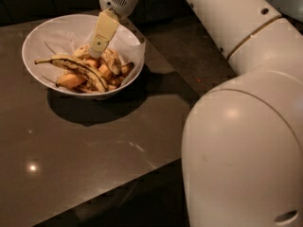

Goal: Pick banana from white bowl

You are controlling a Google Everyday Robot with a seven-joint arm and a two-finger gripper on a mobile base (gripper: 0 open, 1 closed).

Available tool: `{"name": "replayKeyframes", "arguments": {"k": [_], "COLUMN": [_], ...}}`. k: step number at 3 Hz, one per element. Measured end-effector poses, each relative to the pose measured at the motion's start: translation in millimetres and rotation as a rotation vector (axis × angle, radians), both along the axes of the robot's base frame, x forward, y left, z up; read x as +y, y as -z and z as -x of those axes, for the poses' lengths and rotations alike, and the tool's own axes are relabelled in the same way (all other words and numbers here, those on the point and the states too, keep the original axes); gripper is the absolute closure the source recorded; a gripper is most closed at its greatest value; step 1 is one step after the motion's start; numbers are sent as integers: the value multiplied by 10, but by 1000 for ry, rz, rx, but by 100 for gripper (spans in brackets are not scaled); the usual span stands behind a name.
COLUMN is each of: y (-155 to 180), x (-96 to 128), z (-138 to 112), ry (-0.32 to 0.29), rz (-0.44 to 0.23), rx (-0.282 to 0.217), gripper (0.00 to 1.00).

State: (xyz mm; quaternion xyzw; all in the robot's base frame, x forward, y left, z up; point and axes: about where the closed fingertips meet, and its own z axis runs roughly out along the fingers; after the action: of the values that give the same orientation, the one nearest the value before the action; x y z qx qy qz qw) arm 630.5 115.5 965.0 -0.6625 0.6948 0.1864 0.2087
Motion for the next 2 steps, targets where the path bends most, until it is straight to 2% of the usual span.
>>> {"name": "replayKeyframes", "arguments": {"k": [2], "y": [142], "x": [21], "z": [26], "ry": [35], "rz": [1], "rx": [55], "gripper": [26]}}
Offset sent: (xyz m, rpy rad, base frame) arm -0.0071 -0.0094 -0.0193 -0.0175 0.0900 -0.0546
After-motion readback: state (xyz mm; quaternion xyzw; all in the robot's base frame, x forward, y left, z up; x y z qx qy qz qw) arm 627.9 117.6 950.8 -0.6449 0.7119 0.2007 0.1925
